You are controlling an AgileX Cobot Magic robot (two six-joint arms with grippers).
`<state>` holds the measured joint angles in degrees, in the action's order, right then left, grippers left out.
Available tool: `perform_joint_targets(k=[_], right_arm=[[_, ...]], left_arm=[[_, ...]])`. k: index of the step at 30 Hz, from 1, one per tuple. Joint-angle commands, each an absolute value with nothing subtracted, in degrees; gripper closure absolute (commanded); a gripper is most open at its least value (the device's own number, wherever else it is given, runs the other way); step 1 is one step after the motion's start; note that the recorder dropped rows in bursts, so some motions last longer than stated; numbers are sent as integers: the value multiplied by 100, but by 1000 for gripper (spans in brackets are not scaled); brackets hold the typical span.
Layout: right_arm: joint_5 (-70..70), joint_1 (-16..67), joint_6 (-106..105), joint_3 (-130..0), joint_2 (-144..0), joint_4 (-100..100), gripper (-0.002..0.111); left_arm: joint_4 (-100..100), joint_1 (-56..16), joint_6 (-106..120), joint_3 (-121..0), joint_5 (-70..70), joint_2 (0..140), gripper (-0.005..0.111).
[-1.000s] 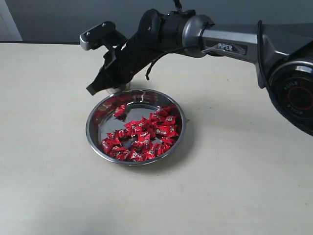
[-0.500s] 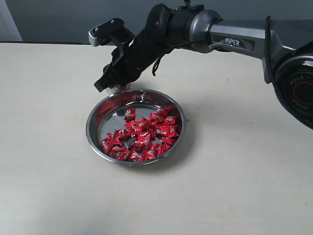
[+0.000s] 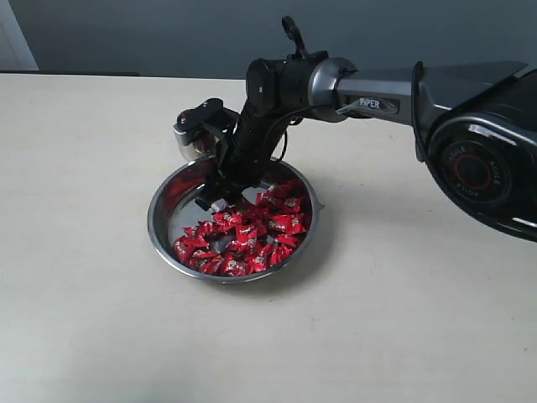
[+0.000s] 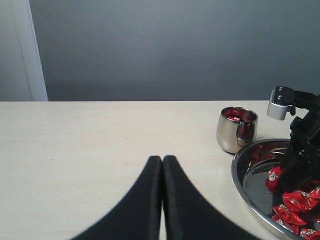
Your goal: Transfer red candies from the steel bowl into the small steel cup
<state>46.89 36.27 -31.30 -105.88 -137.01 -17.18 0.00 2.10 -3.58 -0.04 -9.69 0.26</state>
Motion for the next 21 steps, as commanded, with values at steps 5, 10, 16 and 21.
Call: perform_joint_targets(k=[5,10,16,21], right_arm=[[4669,3597,-3076,-10603,-13599,-1701,109],[4604,3597,-3076,-10603,-13405,-1725,109],[4340,3597,-3076,-10603,-13352,-2112,107],[4301,3597,-3087,-10603,-13352,-2166,72]], left_arm=[[0,217,-383,0,-939,0,106],[0,217,-383,0,-939,0,106],[0,217,-383,0,-939,0,106],[0,217,-383,0,-939,0,106]])
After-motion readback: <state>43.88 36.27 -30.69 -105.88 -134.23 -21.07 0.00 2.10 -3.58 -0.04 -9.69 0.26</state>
